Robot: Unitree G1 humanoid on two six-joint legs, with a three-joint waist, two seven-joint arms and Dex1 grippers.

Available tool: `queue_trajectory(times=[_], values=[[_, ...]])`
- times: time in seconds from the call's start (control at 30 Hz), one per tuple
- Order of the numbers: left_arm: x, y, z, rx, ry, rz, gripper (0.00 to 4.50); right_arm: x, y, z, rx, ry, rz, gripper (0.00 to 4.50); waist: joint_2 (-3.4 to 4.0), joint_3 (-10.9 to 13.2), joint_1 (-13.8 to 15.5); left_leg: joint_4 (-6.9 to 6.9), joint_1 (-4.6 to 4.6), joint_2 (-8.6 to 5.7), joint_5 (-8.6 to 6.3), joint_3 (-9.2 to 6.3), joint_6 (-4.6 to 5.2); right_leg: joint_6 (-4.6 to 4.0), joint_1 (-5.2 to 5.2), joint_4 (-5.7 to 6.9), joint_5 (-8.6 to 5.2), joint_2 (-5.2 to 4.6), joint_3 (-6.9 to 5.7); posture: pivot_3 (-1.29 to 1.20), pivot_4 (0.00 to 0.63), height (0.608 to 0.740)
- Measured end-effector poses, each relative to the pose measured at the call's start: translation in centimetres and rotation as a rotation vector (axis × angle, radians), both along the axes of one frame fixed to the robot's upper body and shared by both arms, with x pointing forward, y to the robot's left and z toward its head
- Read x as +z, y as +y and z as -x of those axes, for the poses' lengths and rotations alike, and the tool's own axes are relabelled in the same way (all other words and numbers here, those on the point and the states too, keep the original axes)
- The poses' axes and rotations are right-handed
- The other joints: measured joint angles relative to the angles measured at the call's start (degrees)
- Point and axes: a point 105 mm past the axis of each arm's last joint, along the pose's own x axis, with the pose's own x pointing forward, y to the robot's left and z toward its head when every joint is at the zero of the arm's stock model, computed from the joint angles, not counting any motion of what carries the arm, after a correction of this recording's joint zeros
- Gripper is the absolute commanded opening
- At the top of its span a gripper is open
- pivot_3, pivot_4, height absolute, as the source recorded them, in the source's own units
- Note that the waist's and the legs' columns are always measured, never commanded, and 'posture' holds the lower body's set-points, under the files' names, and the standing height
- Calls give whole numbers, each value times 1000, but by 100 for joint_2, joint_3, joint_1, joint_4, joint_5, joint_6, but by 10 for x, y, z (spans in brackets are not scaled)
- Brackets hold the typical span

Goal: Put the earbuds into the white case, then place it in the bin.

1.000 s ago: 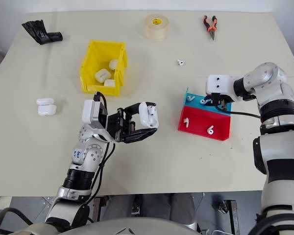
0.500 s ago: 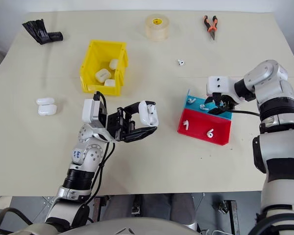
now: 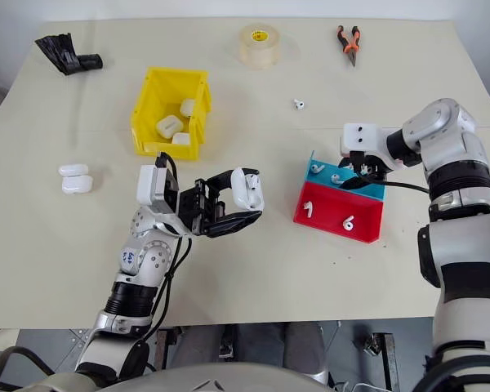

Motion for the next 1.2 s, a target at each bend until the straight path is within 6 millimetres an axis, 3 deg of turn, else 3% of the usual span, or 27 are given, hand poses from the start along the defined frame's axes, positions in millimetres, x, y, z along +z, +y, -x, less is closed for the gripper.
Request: queue_trajectory(times=[0.23, 0.33, 0.43, 1.17, 1.2], values=[[0, 0, 0, 4, 1, 1, 2930, 0, 5, -2, 2, -7, -8, 2832, 0, 0, -71, -1, 1, 0, 0, -1, 0, 0, 0, 1, 0, 0, 0, 0, 150, 740], [0, 0, -1, 5, 1, 1, 2930, 0, 6, -2, 2, -6, -10, 2221, 0, 0, -72, 0, 1, 0, 0, -1, 0, 0, 0, 1, 0, 0, 1, 0, 150, 740], [0, 0, -1, 5, 1, 1, 2930, 0, 8, -2, 6, -9, -16, 1264, 0, 0, -71, 0, 1, 0, 0, -1, 0, 0, 0, 1, 0, 0, 1, 0, 150, 740], [0, 0, -1, 11, 4, 3, 2930, -1, 16, -3, 42, -50, -33, 1264, 0, 0, -71, -1, 1, 0, 0, -1, 0, 0, 0, 1, 0, 0, 1, 0, 150, 740], [0, 0, -1, 11, 5, 3, 2930, -1, 16, -3, 43, -50, -33, 1087, 0, 0, -71, -1, 2, 0, 0, -1, 0, 0, 0, 1, 0, 0, 1, 0, 150, 740]])
